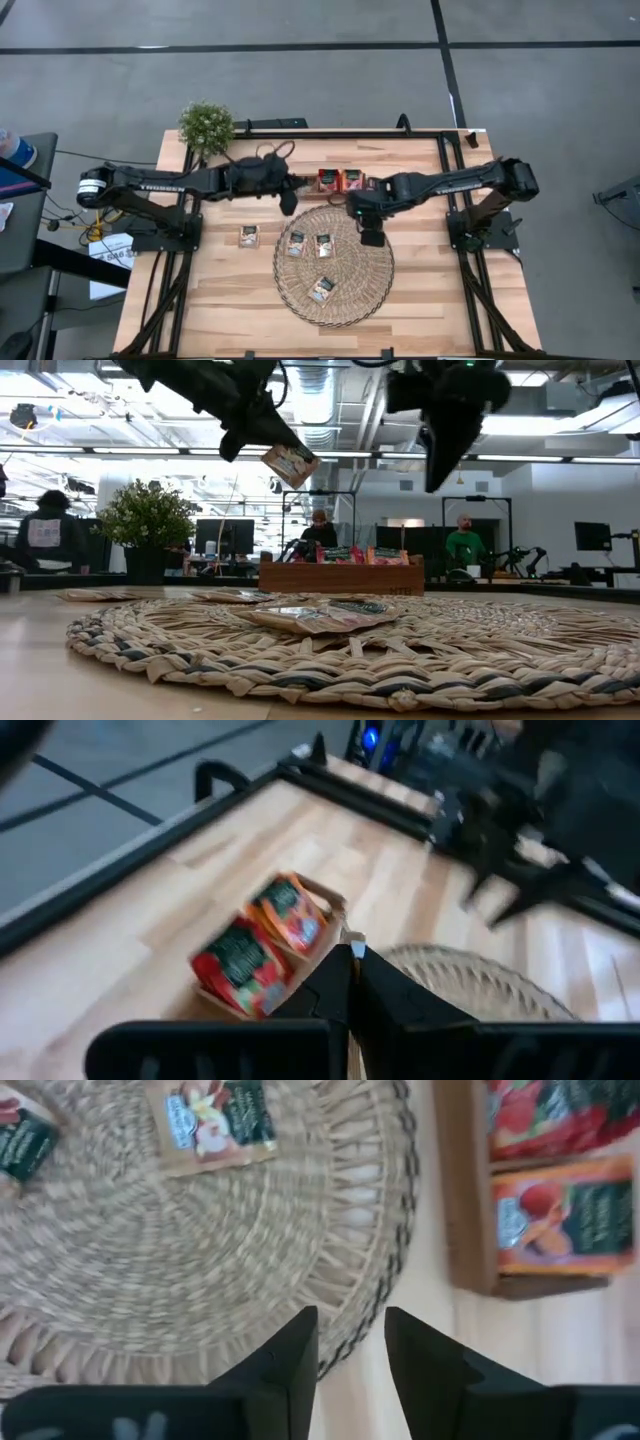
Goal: Pick & Place Tea
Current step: Put the green tea bag to the left of the wooden organizer
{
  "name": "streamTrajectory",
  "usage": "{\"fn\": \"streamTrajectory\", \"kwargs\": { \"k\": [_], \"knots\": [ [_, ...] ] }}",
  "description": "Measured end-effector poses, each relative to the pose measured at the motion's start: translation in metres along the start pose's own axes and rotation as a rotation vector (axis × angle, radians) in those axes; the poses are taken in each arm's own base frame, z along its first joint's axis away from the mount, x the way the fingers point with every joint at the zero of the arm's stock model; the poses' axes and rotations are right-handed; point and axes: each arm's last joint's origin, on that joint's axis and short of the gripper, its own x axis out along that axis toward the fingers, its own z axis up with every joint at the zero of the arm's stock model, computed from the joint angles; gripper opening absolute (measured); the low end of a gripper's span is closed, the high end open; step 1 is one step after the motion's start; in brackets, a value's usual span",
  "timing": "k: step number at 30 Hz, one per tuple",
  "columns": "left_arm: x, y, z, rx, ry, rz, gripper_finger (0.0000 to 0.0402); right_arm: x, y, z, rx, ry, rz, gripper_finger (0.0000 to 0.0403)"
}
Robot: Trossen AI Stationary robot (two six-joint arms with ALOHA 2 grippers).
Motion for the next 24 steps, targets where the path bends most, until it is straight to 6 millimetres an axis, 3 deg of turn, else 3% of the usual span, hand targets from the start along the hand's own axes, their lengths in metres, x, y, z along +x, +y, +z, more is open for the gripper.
{"fn": "streamTrajectory", "kwargs": {
  "k": [6,16,24],
  "knots": [
    [0.022,0.027,0.005,-0.026,-0.091,-0.023,0.0000,-0.008,0.012,-0.028,0.080,-0.081,0.022,0.0095],
    [0.067,0.061,-0.023,-0.050,-0.029,0.062,0.0000,-0.027,0.029,-0.067,0.197,-0.214,-0.027,0.0092],
    [0.074,0.073,-0.031,-0.049,0.011,0.128,0.0000,-0.027,0.040,-0.084,0.277,-0.220,-0.013,0.0092]
  ]
}}
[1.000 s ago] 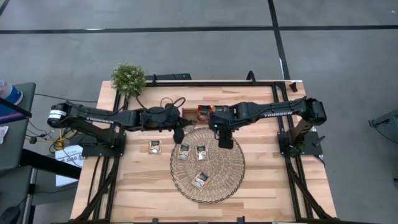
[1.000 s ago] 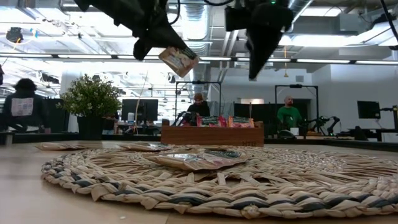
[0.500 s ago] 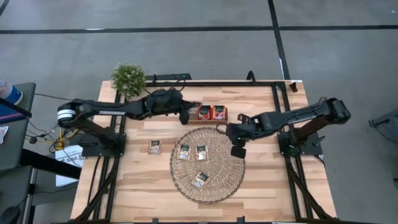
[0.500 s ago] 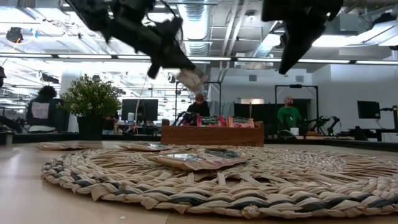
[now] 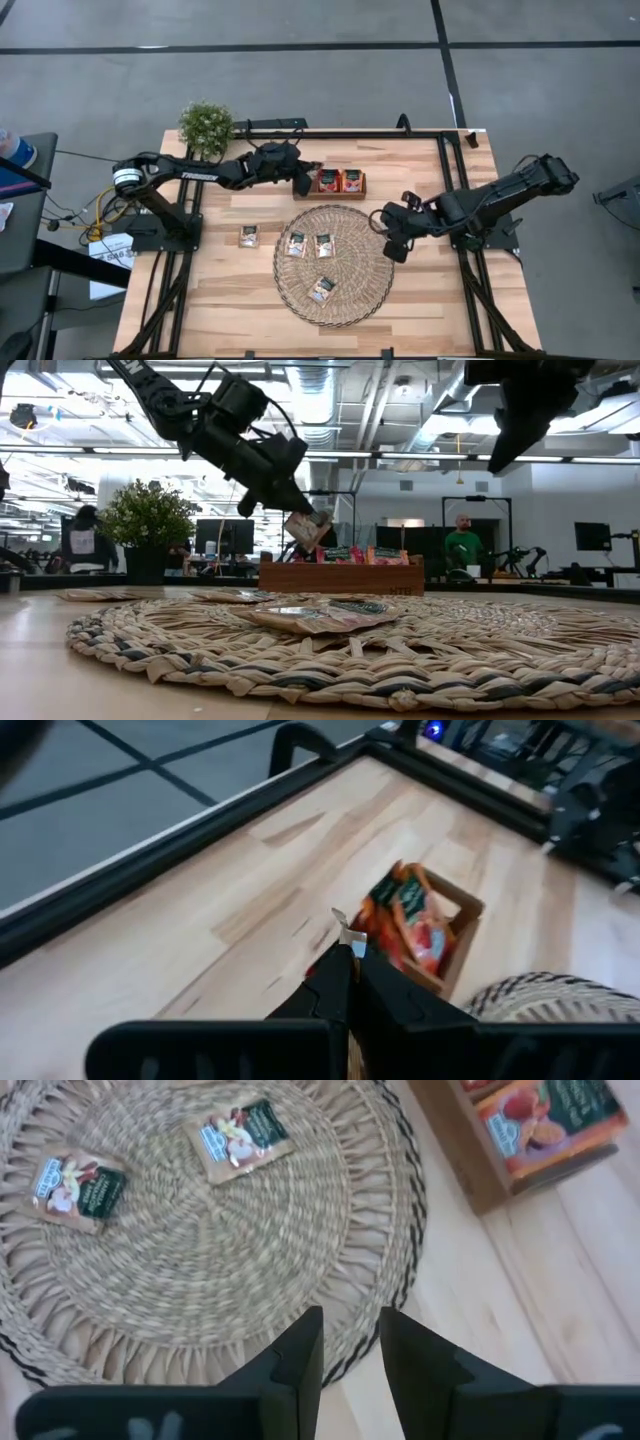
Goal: Pick & Place Tea
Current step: Put the green tea bag to the left of the wooden organizer
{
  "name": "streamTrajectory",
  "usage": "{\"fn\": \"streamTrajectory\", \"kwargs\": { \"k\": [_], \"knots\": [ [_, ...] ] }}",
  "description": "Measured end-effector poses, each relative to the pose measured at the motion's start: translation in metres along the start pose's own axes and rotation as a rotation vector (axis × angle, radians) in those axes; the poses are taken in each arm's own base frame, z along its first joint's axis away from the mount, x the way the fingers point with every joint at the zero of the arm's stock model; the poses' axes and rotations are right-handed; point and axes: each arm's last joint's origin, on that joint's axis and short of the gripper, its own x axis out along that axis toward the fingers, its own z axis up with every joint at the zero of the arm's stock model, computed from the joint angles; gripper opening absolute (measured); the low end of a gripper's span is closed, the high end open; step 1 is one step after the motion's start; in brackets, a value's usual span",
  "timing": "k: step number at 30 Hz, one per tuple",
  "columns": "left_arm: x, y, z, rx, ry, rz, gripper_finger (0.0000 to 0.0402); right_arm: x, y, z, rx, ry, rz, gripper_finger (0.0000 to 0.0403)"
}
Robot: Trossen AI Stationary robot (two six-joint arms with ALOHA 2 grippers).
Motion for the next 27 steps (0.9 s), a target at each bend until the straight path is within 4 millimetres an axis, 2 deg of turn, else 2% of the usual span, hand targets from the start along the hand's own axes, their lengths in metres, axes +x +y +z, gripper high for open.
{"fn": "streamTrajectory", "kwargs": {
  "k": [4,10,17,27],
  "knots": [
    [0.000,0.003,-0.004,0.005,0.020,0.041,0.0000,0.002,0.004,-0.004,0.003,0.007,0.001,0.0092],
    [-0.006,0.013,-0.030,-0.066,-0.018,0.050,0.0000,0.001,0.005,-0.005,-0.003,0.001,-0.006,0.0092],
    [-0.009,0.013,-0.031,-0.084,-0.077,0.005,0.0000,0.002,0.003,-0.003,0.006,-0.005,-0.008,0.0092],
    [0.007,0.017,-0.044,-0.087,-0.100,0.029,0.0000,0.003,0.003,-0.001,0.014,-0.013,-0.003,0.0092]
  ]
}}
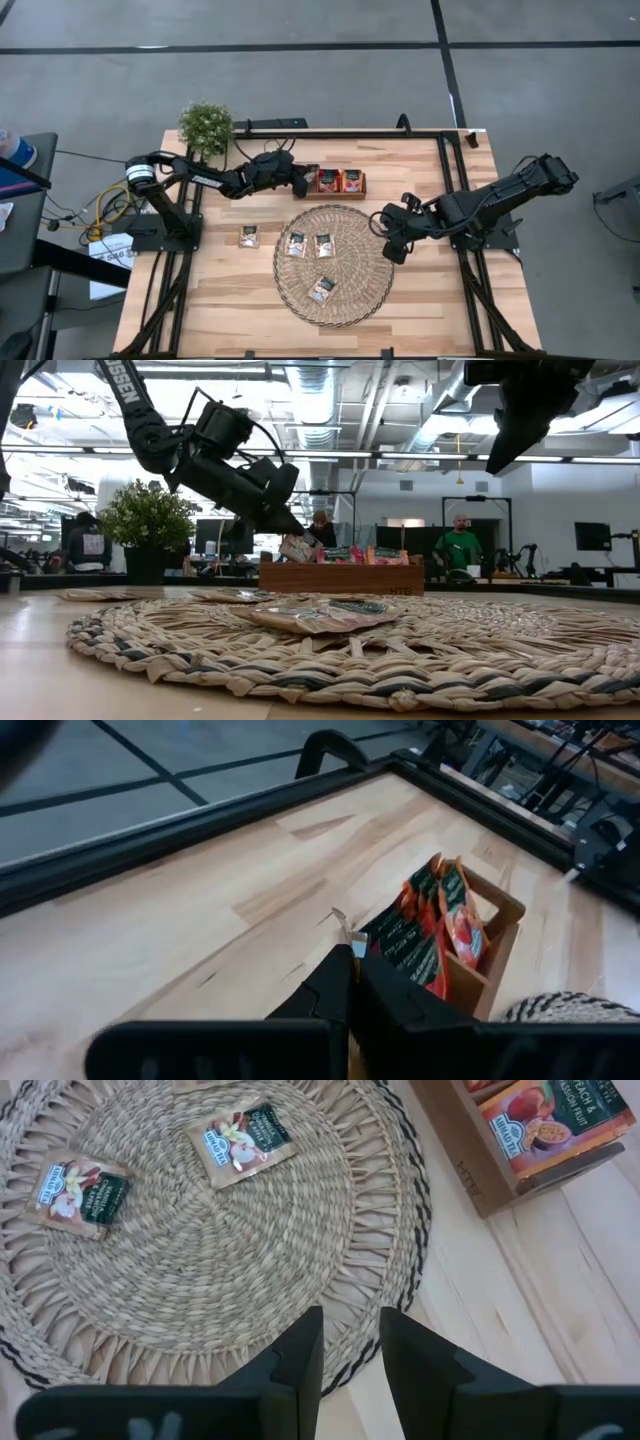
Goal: Pick & Place Tea
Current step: Put the green tea bag to the left of the wooden organizer
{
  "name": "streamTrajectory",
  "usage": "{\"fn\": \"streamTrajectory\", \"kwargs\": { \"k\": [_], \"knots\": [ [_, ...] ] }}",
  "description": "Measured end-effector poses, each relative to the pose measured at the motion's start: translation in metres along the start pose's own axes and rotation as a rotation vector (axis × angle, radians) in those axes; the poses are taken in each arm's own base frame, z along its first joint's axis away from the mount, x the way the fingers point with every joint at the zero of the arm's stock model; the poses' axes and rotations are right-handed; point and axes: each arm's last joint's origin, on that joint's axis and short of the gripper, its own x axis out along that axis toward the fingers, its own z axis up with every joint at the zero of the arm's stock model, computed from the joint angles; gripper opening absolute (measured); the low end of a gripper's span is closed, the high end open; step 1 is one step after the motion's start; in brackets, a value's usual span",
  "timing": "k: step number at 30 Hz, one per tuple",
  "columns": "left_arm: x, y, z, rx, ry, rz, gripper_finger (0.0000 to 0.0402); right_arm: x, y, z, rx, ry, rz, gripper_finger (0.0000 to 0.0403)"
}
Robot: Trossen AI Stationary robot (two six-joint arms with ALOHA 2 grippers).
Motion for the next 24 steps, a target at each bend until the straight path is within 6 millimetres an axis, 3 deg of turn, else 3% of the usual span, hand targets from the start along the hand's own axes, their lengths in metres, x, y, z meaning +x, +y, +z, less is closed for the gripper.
{"fn": "streamTrajectory", "kwargs": {
  "k": [24],
  "knots": [
    [0.0013,0.0019,-0.0056,0.025,0.040,0.015,0.0000,-0.0002,0.0017,0.0029,0.011,-0.027,0.018,0.0092]
  ]
}}
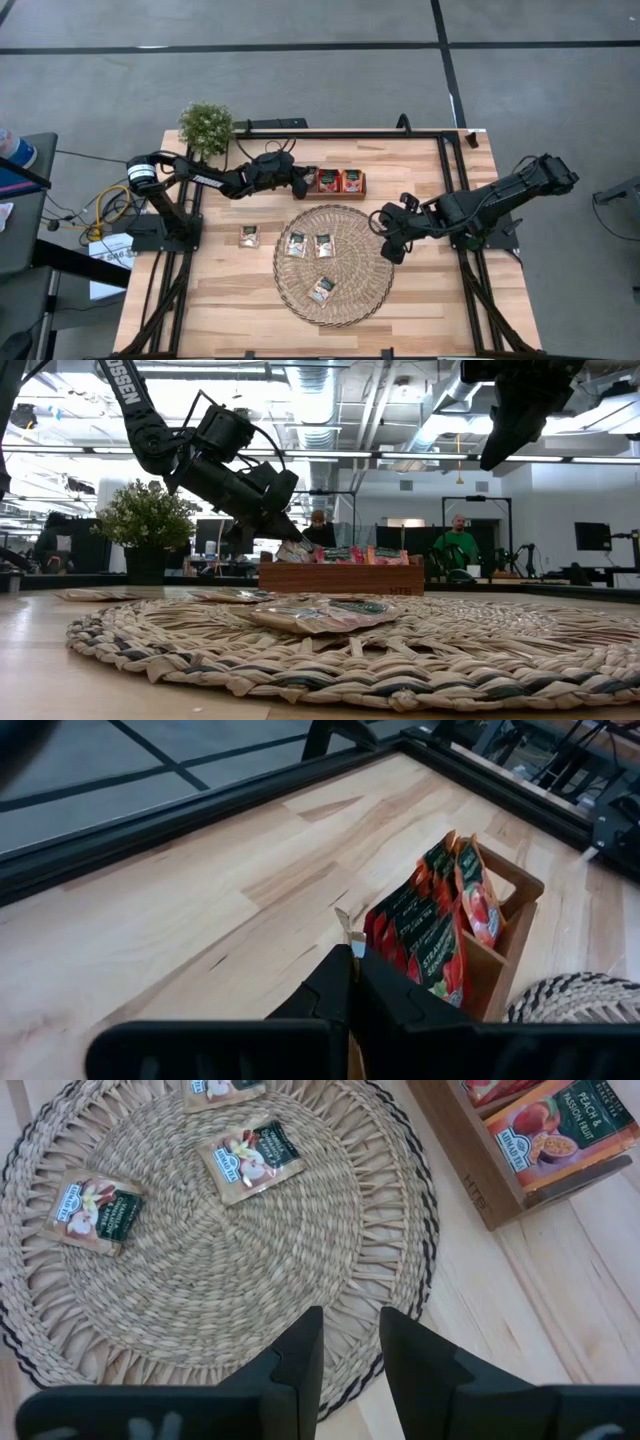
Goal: Pick & Place Tea
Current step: Put the green tea bag to the left of the wooden organizer
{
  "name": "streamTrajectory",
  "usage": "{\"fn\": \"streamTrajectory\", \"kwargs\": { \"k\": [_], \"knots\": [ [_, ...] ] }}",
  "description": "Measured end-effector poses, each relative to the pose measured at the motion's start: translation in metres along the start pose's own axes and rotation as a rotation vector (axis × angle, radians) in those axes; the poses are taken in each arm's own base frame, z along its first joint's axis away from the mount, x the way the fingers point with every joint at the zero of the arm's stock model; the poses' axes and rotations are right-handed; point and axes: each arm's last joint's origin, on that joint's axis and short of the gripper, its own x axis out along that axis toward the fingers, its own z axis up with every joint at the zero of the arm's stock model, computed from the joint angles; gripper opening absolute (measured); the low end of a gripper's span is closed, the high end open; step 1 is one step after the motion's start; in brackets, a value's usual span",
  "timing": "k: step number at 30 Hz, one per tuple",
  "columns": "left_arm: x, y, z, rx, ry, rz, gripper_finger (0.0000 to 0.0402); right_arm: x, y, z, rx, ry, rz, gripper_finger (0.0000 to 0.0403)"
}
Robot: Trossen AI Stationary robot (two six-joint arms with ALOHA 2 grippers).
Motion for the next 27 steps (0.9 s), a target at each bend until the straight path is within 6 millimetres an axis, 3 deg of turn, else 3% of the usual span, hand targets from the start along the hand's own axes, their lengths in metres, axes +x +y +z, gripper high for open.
{"fn": "streamTrajectory", "kwargs": {
  "k": [15,27],
  "knots": [
    [0.0001,0.0007,0.0000,0.024,-0.004,0.017,0.0004,0.0000,0.0002,0.0002,0.001,-0.002,0.002,0.0092],
    [0.0001,0.0008,0.0001,0.052,-0.005,0.018,0.0111,0.0000,0.0004,0.0005,0.002,-0.005,0.004,0.0092]
  ]
}}
